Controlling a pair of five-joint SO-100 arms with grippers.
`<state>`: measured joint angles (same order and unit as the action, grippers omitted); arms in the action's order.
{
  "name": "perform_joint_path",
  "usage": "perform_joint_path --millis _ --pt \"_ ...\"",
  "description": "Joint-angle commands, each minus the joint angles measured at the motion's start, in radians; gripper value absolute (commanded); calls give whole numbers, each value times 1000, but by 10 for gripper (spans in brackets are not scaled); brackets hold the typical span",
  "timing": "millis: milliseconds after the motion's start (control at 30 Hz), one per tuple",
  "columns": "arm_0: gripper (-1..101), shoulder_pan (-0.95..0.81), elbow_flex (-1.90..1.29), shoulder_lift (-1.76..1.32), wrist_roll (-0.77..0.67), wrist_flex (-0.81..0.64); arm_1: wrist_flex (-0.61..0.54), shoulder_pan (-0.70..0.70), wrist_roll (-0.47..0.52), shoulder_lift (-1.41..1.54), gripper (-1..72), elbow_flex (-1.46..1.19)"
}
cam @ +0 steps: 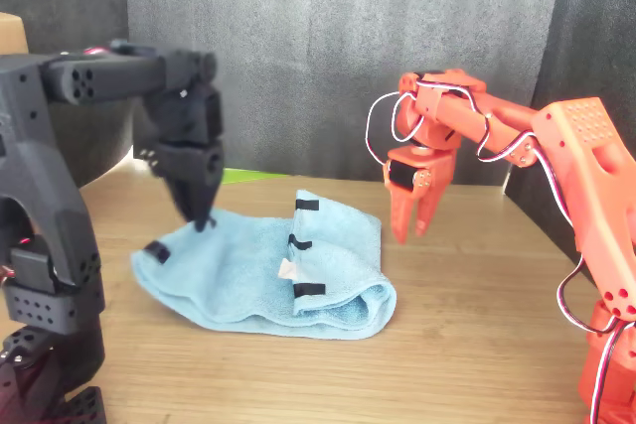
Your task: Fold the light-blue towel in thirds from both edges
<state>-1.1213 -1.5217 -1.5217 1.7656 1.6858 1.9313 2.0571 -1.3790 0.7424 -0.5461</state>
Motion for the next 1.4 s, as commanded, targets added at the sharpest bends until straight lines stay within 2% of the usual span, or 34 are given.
perform_joint_path --millis 0,533,600,667,800,833,1067,1200,1300,1367 --pt "-2 48 124 25 20 74 14 -18 -14 107 200 -20" --pt "5 290 669 492 34 250 12 -101 -5 192 220 -114" --pt "106 313 778 561 43 299 12 -107 -5 192 226 -115" --pt "158 331 925 649 44 370 12 -118 -8 192 231 -115" --pt "284 345 996 675 64 377 12 -147 -5 198 243 -123" --pt "288 344 994 667 71 377 11 -155 -2 199 245 -129" --pt "286 230 923 495 74 379 -3 -227 15 230 249 -167" --pt "268 54 813 307 64 364 -109 -296 28 394 244 -380" --pt "257 -123 575 129 57 241 -244 -336 49 598 235 -661" --pt "261 -222 336 -11 61 106 -321 -354 49 724 230 -845"
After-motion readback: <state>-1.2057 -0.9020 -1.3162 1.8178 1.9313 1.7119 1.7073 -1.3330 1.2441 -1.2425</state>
